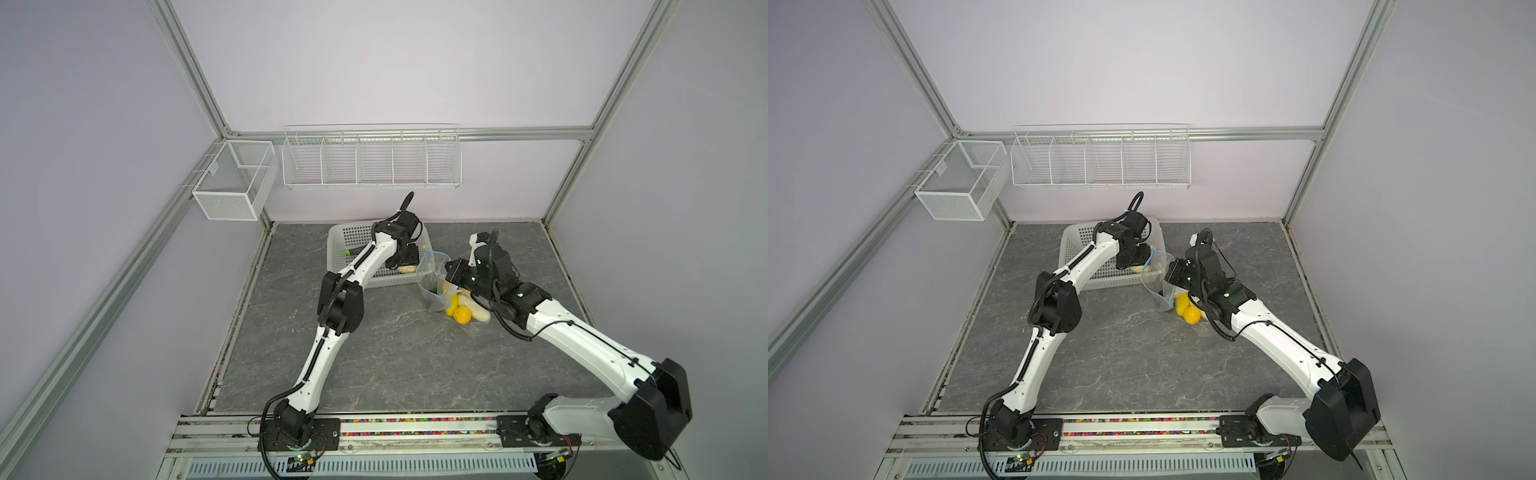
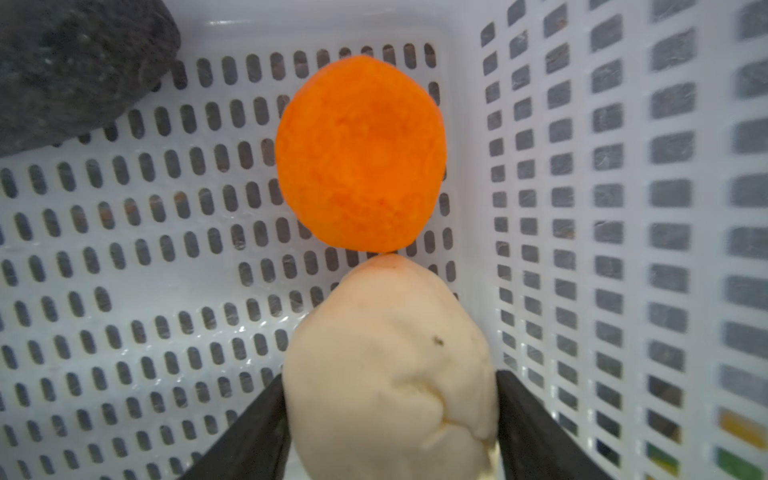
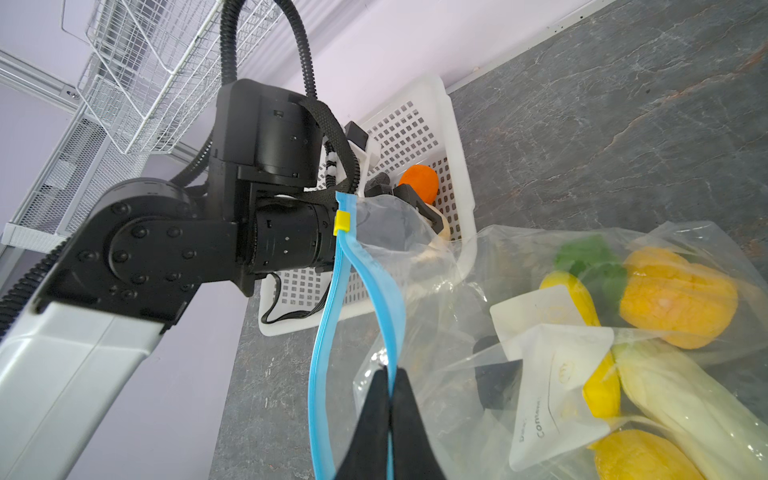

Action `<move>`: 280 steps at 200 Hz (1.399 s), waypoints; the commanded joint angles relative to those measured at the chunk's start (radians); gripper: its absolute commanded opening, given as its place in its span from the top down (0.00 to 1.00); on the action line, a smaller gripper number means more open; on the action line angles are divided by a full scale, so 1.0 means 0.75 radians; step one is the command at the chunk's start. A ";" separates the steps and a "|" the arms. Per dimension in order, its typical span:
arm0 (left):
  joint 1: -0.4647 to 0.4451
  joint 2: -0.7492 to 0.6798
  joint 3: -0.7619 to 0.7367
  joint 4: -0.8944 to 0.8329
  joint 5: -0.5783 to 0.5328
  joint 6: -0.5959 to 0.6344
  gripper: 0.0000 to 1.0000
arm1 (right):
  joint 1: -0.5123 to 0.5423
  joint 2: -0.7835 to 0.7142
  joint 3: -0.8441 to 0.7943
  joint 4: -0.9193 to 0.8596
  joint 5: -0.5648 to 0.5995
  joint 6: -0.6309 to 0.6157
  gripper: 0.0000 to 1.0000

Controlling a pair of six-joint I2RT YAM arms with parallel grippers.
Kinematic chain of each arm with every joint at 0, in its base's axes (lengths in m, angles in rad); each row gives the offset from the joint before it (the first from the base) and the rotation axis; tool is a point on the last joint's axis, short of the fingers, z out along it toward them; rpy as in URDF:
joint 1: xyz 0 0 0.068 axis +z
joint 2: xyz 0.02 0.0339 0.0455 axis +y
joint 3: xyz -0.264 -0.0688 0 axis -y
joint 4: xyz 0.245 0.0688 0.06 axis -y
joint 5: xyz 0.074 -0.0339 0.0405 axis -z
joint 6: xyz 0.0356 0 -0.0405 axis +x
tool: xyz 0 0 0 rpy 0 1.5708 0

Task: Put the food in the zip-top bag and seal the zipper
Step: 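Lower the left gripper onto the pale pear and close on it, then lift the pale pear out of the basket with the left gripper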

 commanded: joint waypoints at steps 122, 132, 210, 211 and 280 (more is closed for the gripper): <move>0.147 -0.205 -0.346 0.022 -0.125 -0.012 0.28 | -0.002 0.003 -0.012 0.027 -0.023 0.008 0.94; 0.147 -0.208 -0.355 0.016 -0.137 -0.010 0.24 | -0.002 0.006 -0.012 0.027 -0.024 0.009 0.94; 0.145 -0.243 -0.430 0.033 -0.148 -0.011 0.21 | 0.004 0.023 -0.012 0.035 -0.029 0.010 0.94; 0.145 -0.243 -0.430 0.032 -0.150 -0.012 0.21 | 0.005 0.023 -0.012 0.035 -0.029 0.009 0.94; 0.145 -0.251 -0.386 0.004 -0.169 -0.014 0.34 | 0.011 0.021 -0.010 0.035 -0.026 0.010 0.94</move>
